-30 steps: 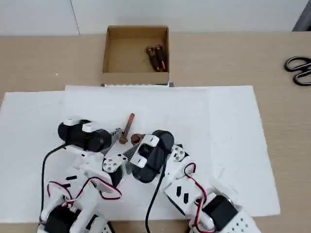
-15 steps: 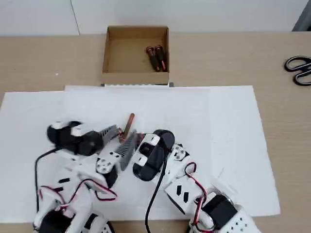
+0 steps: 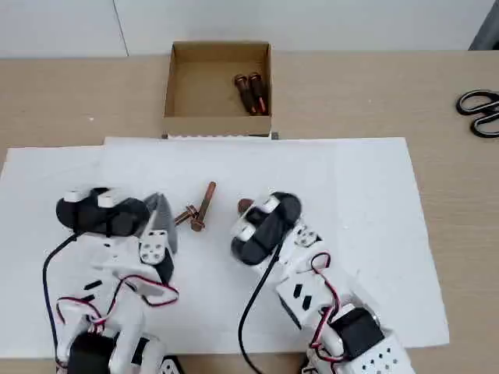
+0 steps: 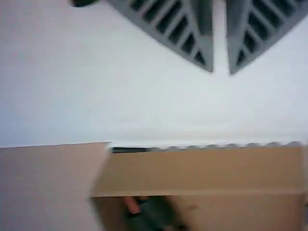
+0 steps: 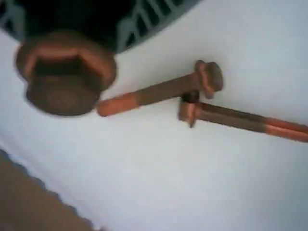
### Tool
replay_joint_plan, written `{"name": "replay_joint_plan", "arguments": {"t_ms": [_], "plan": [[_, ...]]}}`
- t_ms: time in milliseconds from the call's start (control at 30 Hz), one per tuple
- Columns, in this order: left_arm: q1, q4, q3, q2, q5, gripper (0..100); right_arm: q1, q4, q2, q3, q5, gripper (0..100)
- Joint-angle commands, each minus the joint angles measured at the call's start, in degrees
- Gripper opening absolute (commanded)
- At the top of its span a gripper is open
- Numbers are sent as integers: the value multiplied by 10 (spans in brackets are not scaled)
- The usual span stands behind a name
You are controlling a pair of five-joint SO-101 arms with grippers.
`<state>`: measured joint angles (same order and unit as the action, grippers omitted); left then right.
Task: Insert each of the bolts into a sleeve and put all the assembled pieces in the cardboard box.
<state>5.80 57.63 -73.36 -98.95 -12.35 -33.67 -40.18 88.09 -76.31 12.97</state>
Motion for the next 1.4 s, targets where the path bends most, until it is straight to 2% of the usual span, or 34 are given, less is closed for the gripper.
{"name": "replay_joint_plan", "arguments": {"t_ms": [0, 67, 267, 433, 567, 833, 1033, 1200, 1367], "plan": [[-81, -65, -87, -2, 33, 6, 39, 24, -14, 38, -18, 2], [-105, -105, -144, -3, 40, 6, 67, 54, -53, 71, -33, 2], [-107, -184, -233, -2, 43, 6, 129, 124, -294, 247, -40, 2], [-108, -181, -233, 1, 41, 6, 130, 141, -519, 441, -36, 2], [-108, -141, -233, -3, 43, 6, 132, 142, -695, 592, -34, 2], [-109, -142, -233, -2, 43, 6, 146, 143, -1021, 901, 63, 2], [-109, -142, -233, -2, 43, 6, 144, 139, -1218, 1086, 191, 2], [-110, -142, -233, -2, 41, 6, 128, 138, -1314, 1178, 233, 3], [-110, -142, -233, -2, 41, 6, 112, 137, -1358, 1198, 248, 5]]}}
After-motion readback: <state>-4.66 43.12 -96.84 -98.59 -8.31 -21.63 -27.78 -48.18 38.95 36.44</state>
